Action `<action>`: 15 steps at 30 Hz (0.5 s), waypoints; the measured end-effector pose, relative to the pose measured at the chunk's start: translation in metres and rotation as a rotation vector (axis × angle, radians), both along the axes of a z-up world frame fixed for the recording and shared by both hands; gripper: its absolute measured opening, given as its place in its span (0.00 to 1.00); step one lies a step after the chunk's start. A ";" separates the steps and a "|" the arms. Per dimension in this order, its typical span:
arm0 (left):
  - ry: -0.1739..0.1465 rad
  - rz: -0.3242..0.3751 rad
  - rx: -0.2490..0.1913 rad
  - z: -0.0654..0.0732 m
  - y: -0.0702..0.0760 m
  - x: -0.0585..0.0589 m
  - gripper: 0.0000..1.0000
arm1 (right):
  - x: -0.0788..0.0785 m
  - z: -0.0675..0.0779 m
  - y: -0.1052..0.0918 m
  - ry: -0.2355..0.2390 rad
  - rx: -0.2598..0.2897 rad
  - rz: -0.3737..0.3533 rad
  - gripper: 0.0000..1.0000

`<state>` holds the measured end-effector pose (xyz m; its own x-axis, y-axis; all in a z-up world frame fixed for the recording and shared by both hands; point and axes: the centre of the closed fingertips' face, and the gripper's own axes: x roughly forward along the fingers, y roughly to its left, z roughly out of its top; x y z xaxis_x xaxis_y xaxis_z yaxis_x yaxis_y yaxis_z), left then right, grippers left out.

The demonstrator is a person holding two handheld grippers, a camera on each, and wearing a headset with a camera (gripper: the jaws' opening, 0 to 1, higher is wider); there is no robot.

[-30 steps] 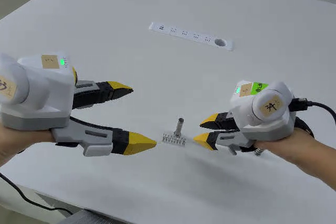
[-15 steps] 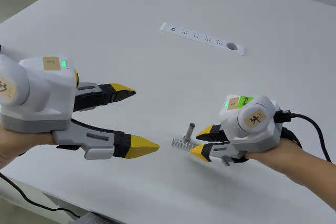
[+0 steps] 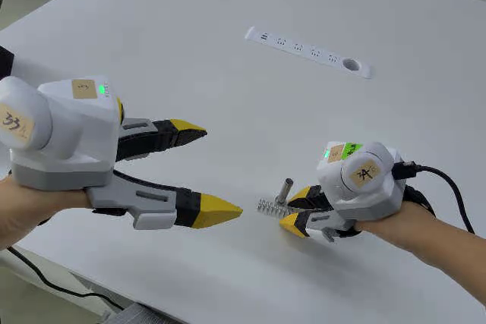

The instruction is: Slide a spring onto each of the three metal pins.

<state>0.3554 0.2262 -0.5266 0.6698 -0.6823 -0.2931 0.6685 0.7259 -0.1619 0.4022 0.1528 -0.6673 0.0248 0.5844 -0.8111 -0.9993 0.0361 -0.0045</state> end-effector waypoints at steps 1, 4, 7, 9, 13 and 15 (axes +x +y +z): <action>-0.001 0.002 -0.001 0.000 0.000 0.000 0.74 | 0.000 0.001 0.000 0.007 0.005 0.002 0.19; 0.004 0.006 0.004 -0.001 0.002 0.000 0.74 | -0.001 0.000 0.001 0.013 0.008 0.010 0.17; 0.015 0.005 0.008 -0.004 0.001 -0.002 0.74 | -0.003 0.000 0.002 0.031 0.011 0.008 0.13; 0.019 0.004 0.006 -0.005 0.000 -0.003 0.73 | -0.001 0.000 0.002 0.038 0.010 -0.011 0.12; 0.018 -0.001 -0.006 -0.003 -0.006 -0.004 0.73 | -0.002 0.000 0.002 0.034 0.001 -0.009 0.11; 0.021 -0.006 0.001 -0.003 -0.008 -0.005 0.72 | -0.007 0.000 0.002 0.069 0.001 -0.019 0.11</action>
